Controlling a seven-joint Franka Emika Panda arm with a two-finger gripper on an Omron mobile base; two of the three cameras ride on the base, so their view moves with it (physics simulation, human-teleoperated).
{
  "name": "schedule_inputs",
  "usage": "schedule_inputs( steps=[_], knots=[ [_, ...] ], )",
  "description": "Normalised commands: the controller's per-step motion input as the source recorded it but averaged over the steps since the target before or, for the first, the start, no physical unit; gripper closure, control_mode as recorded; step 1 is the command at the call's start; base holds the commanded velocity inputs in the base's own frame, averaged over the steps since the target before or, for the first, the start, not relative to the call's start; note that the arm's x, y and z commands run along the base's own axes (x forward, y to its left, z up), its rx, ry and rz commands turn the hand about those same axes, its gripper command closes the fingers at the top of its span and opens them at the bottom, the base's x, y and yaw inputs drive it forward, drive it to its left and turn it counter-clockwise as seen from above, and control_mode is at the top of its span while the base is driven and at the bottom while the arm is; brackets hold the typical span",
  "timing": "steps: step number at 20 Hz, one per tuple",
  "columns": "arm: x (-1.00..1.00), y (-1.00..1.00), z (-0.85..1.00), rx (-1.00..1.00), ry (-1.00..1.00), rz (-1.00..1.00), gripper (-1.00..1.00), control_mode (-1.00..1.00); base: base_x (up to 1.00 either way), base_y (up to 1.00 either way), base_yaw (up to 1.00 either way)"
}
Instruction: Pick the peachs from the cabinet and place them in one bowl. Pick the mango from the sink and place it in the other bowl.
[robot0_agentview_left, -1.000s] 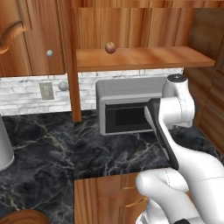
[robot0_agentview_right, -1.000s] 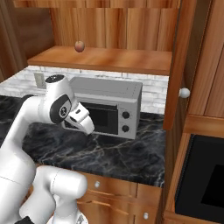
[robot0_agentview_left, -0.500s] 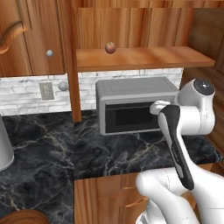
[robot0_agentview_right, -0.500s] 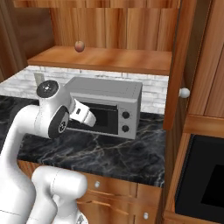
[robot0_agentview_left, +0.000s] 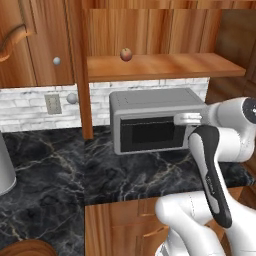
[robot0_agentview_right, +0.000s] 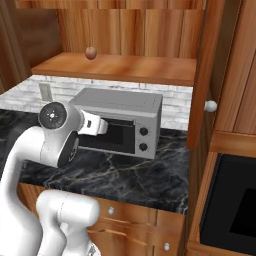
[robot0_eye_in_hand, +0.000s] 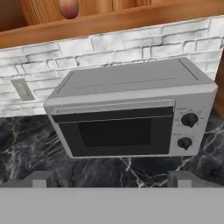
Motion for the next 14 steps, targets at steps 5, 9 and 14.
schedule_inputs(
  steps=[5, 9, 14],
  knots=[
    [0.0, 0.14, 0.47, -0.05, -0.06, 0.08, -1.0, -1.0, 0.0, 0.0, 0.0],
    [0.01, 0.14, 0.48, -0.07, 0.0, 0.03, -1.0, -1.0, 0.0, 0.0, 0.0],
    [0.03, 0.15, 0.42, -0.08, 0.0, 0.0, -1.0, -1.0, 0.0, 0.0, 0.0]
  ],
)
